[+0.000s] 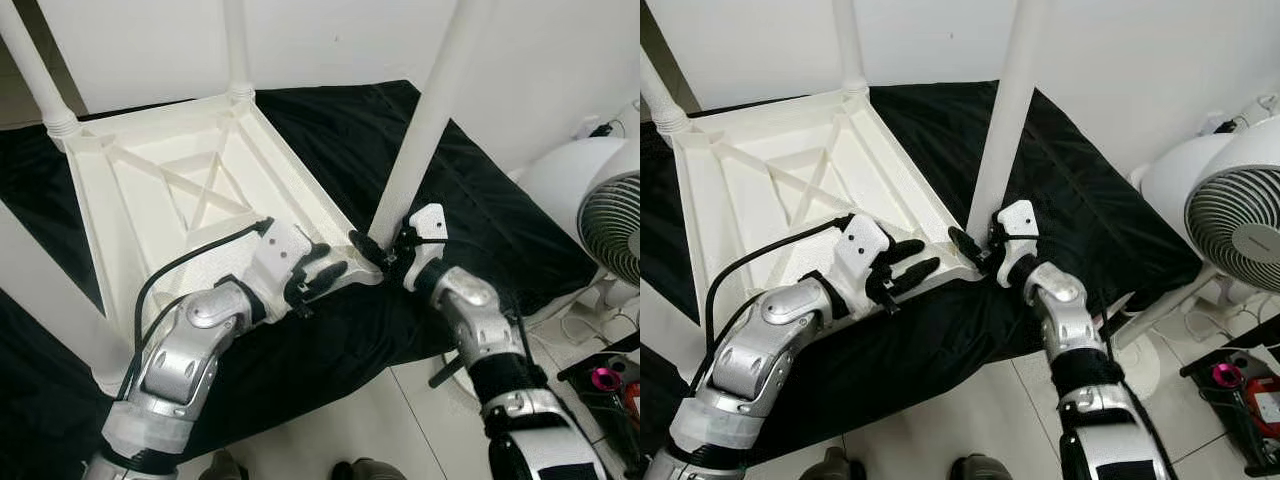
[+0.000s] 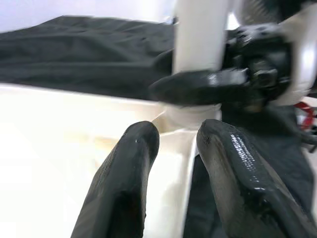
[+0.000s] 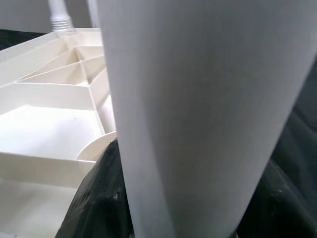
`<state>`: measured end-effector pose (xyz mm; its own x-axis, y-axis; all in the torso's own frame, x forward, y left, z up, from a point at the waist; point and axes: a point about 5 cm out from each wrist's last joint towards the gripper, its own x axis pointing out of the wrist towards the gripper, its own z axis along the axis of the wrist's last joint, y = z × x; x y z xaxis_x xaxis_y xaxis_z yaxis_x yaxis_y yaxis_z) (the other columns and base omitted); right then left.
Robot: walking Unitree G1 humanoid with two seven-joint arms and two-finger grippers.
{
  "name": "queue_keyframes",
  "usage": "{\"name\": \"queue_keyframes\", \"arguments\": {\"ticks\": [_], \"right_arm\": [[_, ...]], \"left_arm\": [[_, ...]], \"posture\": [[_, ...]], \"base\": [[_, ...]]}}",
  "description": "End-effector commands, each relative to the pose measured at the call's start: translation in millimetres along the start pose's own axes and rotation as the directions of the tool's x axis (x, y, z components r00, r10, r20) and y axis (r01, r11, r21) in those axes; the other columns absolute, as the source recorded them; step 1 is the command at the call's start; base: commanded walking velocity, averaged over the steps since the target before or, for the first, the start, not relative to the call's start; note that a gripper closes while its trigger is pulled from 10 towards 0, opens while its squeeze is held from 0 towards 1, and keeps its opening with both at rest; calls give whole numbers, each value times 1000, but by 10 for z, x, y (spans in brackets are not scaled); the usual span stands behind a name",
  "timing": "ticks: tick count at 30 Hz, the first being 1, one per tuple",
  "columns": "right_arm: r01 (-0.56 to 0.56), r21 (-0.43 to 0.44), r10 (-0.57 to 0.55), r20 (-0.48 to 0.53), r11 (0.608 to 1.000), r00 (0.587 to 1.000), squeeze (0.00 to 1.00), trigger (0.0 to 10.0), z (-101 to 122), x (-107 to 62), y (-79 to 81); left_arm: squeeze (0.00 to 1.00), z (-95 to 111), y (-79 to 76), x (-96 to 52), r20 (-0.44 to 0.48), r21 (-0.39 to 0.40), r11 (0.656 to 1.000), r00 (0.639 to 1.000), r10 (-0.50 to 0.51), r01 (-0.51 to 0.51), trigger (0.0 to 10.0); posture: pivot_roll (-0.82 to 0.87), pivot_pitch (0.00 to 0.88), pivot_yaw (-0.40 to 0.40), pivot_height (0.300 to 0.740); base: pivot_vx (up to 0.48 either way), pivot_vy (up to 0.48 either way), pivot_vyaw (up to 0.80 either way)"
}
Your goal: Building children table
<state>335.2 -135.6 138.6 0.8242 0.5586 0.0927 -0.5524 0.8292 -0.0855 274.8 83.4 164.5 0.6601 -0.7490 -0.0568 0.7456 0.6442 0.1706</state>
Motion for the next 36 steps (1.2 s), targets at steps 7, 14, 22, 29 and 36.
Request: {"name": "queue_keyframes", "arguments": {"ticks": [7,14,22,29,36], "right_arm": [[264,85,-261,-43,961,964,0,10000,-68,-77,161],[511,134,-500,-109,849,859,0,10000,-73,-57,364],[490,149,-482,-89,859,871,1000,10000,28,-42,364],[431,137,-428,-54,892,902,1000,10000,115,-78,344],[251,26,-250,-30,968,968,0,10000,185,-199,127]], "left_arm": [[0,-110,-22,-72,-28,18,999,999,31,-30,10000],[0,-113,-32,-89,-25,16,1000,999,27,-27,10000],[0,-92,-32,-78,-14,25,999,1000,27,-27,10000],[0,-76,-21,-89,-10,35,999,999,31,-31,10000],[0,-88,-12,-92,-19,55,998,999,29,-28,10000]], "posture": [[-87,60,-15,740],[-90,61,-12,740],[-90,57,-10,740],[-87,58,-13,740],[-90,57,-10,740]], "base": [[0,0,0],[0,0,0],[0,0,0],[0,0,0],[0,0,0]]}}
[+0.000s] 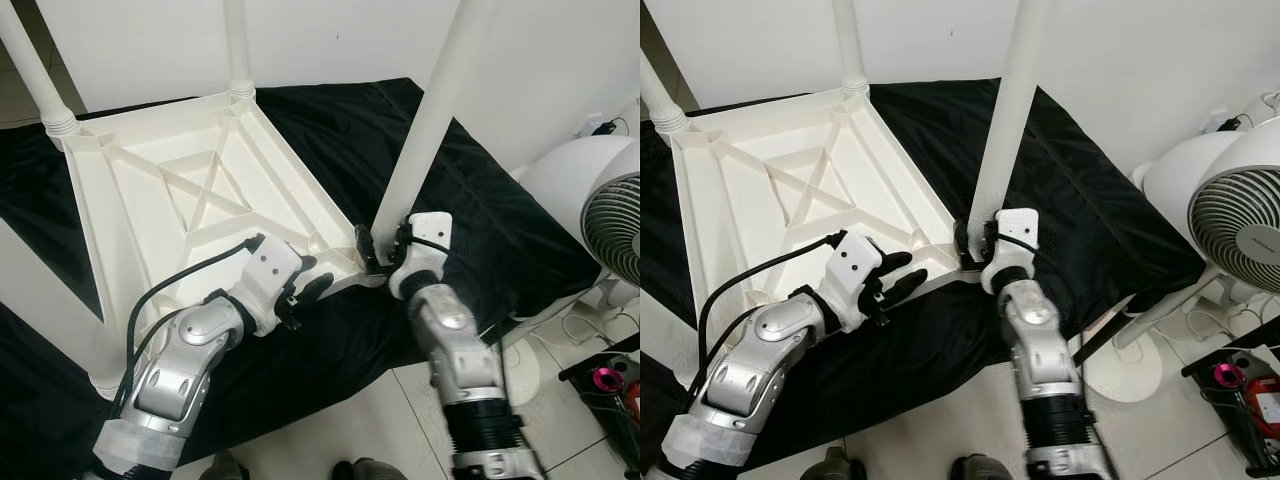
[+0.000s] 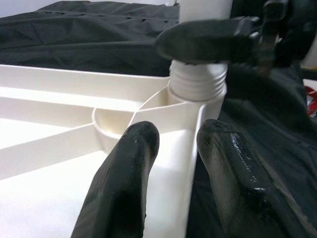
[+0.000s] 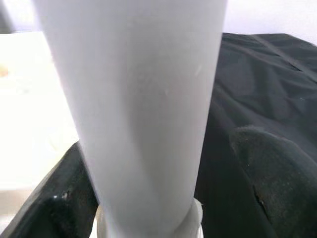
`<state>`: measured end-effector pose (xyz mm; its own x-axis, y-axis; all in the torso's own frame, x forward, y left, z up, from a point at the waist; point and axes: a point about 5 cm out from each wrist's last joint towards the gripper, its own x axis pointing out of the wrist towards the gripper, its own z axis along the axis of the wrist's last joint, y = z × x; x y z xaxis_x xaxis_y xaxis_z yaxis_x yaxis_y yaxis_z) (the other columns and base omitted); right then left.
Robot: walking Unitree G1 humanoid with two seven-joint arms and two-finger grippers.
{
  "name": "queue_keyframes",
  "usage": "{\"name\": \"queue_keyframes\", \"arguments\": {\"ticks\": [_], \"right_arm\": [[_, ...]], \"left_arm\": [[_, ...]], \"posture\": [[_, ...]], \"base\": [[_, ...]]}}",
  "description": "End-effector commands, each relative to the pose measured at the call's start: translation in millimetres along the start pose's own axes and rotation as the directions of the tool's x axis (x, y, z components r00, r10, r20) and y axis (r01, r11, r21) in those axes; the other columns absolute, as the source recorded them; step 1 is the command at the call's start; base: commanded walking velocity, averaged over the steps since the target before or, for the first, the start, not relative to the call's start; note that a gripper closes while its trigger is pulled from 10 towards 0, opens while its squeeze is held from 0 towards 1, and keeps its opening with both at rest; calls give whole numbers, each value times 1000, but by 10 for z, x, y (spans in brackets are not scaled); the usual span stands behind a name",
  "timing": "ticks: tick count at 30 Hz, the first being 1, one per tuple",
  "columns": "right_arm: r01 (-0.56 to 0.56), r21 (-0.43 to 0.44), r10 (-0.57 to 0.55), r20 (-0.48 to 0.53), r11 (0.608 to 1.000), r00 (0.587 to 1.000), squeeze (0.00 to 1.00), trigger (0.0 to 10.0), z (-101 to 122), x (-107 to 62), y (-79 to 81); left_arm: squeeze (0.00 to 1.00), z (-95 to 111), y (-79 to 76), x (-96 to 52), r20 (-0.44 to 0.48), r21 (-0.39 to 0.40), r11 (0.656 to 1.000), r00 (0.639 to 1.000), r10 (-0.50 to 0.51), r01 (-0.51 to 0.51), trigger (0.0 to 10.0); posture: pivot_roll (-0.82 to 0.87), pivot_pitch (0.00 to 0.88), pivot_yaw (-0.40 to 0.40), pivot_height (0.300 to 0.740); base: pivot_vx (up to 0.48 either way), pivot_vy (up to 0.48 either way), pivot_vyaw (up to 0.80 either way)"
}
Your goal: Building children table
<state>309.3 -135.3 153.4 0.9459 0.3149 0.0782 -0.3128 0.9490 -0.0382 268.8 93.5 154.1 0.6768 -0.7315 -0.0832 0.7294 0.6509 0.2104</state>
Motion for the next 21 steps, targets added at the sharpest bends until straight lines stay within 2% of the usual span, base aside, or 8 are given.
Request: {"name": "queue_keyframes", "arguments": {"ticks": [1,4,5,9,18,19,20,21], "right_arm": [[-19,6,19,3,1000,1000,0,10000,5,0,-5],[-142,-58,141,-29,988,990,0,10000,-18,-30,-156],[-142,-58,141,-29,988,990,0,10000,-18,-30,-156],[-328,-108,323,-67,938,944,0,10000,-32,9,-250],[-435,-145,423,-105,889,900,0,10000,-24,201,-234],[-448,-147,435,-115,882,893,0,7608,-31,236,-222],[-464,-148,450,-120,874,885,0,6706,-36,258,-211],[-464,-148,450,-120,874,885,0,6706,-36,258,-211]], "left_arm": [[0,26,-13,16,11,15,1000,1000,10,-10,10000],[0,30,-7,17,10,17,1000,1000,3,-4,10000],[0,30,-7,17,10,17,1000,1000,3,-4,10000],[0,38,-4,33,10,26,1000,1000,-11,11,10000],[0,60,-4,59,15,35,999,1000,-21,20,10000],[0,61,-10,59,14,34,999,1000,-26,26,10000],[0,60,-15,57,14,33,999,999,-32,32,10000],[0,60,-15,57,14,33,999,999,-32,32,10000]], "posture": [[-90,57,-10,740],[-94,56,-3,740],[-94,56,-3,740],[-99,54,8,740],[-100,52,15,740],[-100,52,15,740],[-100,52,15,740],[-100,52,15,740]], "base": [[0,0,0],[0,0,0],[0,0,0],[0,0,0],[0,0,0],[0,0,0],[0,0,0],[0,0,0]]}}
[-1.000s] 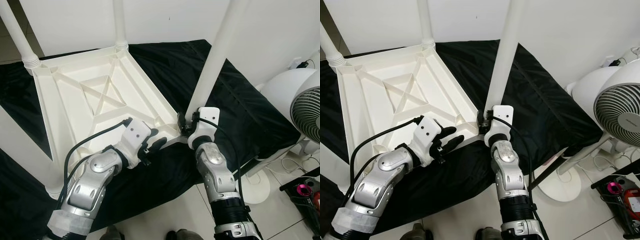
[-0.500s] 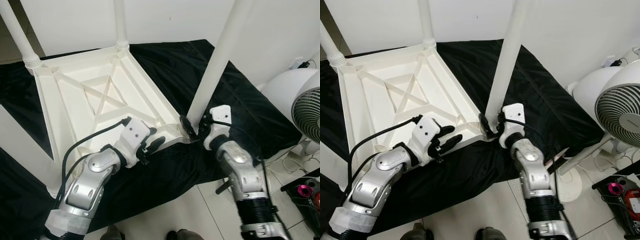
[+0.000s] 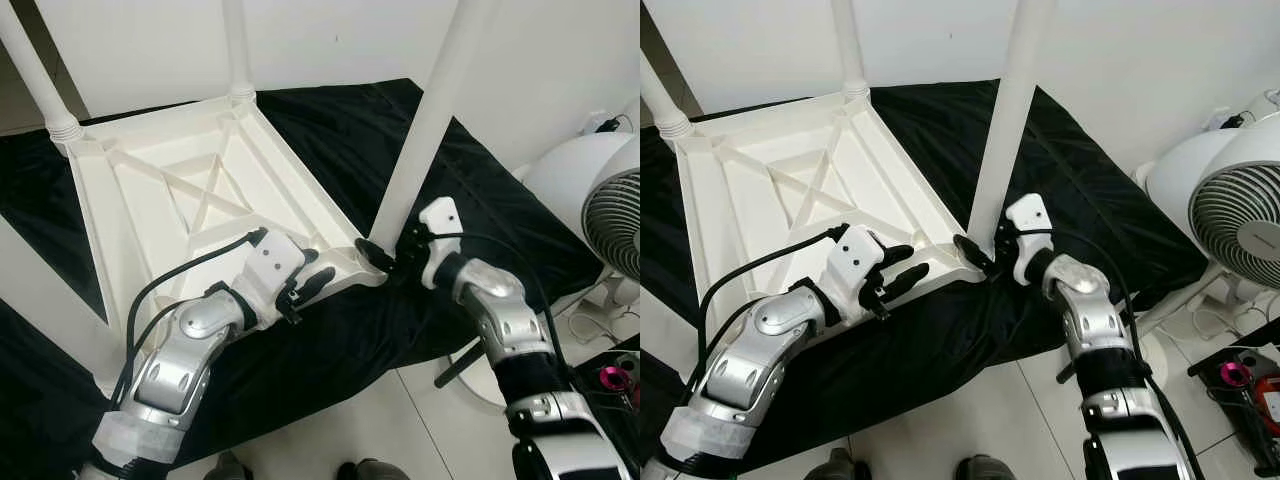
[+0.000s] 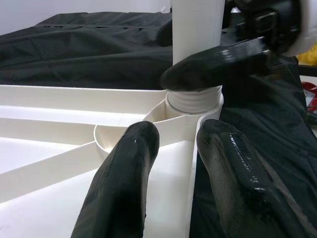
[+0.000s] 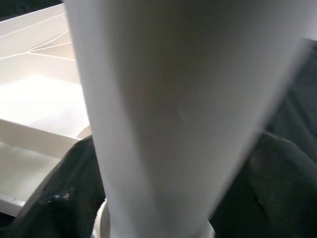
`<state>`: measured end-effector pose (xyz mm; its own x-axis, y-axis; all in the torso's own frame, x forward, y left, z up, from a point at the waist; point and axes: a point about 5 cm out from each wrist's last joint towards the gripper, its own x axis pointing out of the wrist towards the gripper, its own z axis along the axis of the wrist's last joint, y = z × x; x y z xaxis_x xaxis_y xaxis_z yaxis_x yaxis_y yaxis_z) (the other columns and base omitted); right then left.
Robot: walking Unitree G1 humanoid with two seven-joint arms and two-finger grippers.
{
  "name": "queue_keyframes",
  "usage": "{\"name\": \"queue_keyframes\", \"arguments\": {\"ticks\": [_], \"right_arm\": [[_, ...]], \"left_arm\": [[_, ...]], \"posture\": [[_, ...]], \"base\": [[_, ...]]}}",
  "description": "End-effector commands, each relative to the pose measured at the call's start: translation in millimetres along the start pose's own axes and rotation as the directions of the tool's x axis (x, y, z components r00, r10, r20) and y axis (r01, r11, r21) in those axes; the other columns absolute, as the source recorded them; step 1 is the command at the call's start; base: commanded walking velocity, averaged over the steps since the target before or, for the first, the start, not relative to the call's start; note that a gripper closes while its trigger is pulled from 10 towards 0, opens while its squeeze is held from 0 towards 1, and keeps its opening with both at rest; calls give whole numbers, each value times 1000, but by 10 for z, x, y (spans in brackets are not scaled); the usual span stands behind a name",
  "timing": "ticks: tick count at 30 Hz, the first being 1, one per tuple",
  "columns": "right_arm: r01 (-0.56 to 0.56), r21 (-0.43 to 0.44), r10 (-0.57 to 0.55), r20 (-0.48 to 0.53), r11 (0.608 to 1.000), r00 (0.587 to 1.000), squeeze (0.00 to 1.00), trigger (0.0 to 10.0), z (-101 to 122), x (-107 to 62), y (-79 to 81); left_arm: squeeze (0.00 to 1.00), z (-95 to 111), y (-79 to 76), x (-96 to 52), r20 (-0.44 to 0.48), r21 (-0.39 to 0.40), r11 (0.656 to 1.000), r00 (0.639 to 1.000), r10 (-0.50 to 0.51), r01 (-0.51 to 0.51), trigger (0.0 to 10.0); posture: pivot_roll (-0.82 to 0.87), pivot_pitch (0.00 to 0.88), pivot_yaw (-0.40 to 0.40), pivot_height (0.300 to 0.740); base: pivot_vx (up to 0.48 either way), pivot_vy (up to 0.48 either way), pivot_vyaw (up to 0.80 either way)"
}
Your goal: Building children table
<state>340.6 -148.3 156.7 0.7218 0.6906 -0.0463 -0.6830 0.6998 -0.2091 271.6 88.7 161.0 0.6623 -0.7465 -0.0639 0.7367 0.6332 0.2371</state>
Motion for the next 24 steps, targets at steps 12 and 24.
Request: {"name": "queue_keyframes", "arguments": {"ticks": [12,24], "right_arm": [[-73,19,74,-35,997,997,0,0,-137,22,39],[157,70,-155,-31,985,987,0,10000,-191,19,49]], "left_arm": [[0,-35,-100,-9,-15,-12,998,998,-64,64,10000],[0,-21,-79,31,-2,-14,998,999,-54,54,10000]], "posture": [[-92,49,-7,740],[-100,23,-22,740]], "base": [[0,0,0],[0,0,0]]}}
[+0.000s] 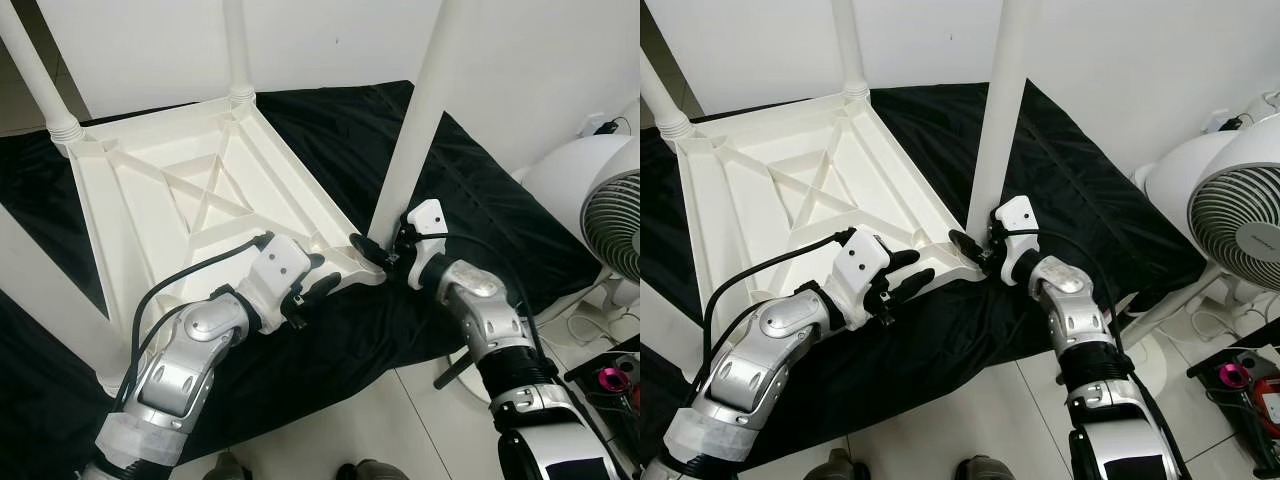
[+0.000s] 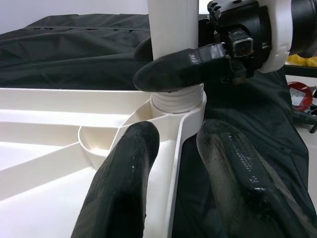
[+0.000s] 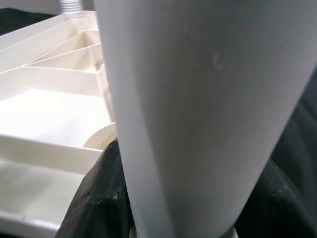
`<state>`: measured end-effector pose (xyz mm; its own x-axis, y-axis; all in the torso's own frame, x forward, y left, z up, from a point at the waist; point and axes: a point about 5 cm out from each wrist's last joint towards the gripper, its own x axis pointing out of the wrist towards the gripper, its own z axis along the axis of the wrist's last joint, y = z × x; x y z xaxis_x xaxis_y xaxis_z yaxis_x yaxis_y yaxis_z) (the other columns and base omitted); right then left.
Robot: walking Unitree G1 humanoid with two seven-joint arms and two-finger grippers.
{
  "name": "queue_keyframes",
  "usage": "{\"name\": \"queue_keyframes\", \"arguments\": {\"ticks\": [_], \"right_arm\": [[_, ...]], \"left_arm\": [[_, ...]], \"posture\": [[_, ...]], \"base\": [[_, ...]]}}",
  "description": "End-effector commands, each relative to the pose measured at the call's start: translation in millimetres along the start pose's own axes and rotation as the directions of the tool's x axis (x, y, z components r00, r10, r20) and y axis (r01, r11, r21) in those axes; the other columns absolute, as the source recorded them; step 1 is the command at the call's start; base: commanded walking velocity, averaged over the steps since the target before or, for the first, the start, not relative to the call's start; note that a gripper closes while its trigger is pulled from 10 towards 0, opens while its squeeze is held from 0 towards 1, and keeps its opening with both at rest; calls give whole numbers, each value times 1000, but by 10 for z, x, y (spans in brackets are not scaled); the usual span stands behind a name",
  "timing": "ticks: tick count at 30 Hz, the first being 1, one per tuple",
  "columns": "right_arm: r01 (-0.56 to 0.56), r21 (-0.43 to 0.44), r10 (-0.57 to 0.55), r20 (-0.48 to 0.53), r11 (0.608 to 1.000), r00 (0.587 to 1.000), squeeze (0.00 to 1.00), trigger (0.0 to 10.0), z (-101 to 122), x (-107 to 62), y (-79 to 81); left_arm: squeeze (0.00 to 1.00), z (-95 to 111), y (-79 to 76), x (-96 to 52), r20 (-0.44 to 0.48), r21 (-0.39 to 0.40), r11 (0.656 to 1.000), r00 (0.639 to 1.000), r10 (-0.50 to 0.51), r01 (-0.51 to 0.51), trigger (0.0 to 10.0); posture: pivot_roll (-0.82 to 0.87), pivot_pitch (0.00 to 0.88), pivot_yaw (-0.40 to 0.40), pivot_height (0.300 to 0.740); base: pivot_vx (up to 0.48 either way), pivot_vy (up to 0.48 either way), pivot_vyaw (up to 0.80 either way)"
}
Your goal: Building children table
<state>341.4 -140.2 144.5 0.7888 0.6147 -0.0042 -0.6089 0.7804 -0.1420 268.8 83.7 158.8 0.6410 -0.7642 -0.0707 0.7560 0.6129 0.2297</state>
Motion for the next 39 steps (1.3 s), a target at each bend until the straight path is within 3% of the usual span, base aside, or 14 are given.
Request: {"name": "queue_keyframes", "arguments": {"ticks": [1,5,8,11,13,15,20,21,22,24,33,34,35,39], "right_arm": [[98,11,-98,-38,995,995,0,10000,-77,-41,-14],[323,165,-318,-55,932,946,0,10000,-107,36,193],[369,192,-364,-64,910,929,0,10000,-112,59,252],[471,205,-467,-70,858,882,0,10000,-86,122,442],[471,205,-467,-70,858,882,0,10000,-86,122,442],[418,210,-420,-40,884,907,0,10000,-28,172,585],[412,210,-415,-30,887,909,0,10000,4,137,567],[419,207,-423,-26,884,906,357,10000,13,109,543],[414,213,-420,-20,885,907,961,10000,20,87,530],[411,216,-418,-12,886,908,1000,10000,40,63,522],[264,153,-278,75,952,958,1000,10000,142,-137,393],[213,125,-224,85,969,971,278,10000,137,-201,354],[171,110,-179,75,979,981,0,10000,96,-288,264],[148,105,-155,65,983,986,0,10000,71,-345,201]], "left_arm": [[0,-21,-16,12,-2,-6,1000,1000,-22,22,10000],[0,0,32,74,8,0,1000,1000,-14,14,10000],[0,1,36,85,9,3,1000,1000,-16,16,10000],[0,-19,-1,87,3,6,1000,1000,-29,29,10000],[0,-19,-1,87,3,6,1000,1000,-29,29,10000],[0,-18,-38,83,4,2,999,999,-43,43,10000],[0,-23,-53,85,1,1,998,998,-56,56,10000],[0,-26,-39,82,-2,4,998,998,-58,58,10000],[0,-25,-24,79,-3,5,998,998,-59,59,10000],[0,-25,-9,76,-3,6,998,998,-59,59,10000],[0,-23,-18,51,-7,9,998,998,-66,66,10000],[0,-26,-29,37,-9,8,998,998,-69,69,10000],[0,-39,-43,14,-15,8,997,997,-71,72,10000],[0,-48,-49,1,-20,8,997,997,-73,73,10000]], "posture": [[-104,14,-24,740],[-117,7,-27,740],[-119,6,-25,740],[-125,7,-19,740],[-125,7,-19,740],[-130,10,-13,740],[-132,15,-11,740],[-132,16,-10,740],[-134,17,-9,740],[-137,19,-9,740],[-133,29,-1,740],[-132,29,0,740],[-128,33,-2,740],[-128,35,-3,740]], "base": [[0,0,0],[0,0,0],[0,0,0],[0,0,0],[0,0,0],[0,0,0],[0,0,0],[0,0,0],[0,0,0],[0,0,0],[0,0,0],[0,0,0],[0,0,0],[0,0,0]]}}
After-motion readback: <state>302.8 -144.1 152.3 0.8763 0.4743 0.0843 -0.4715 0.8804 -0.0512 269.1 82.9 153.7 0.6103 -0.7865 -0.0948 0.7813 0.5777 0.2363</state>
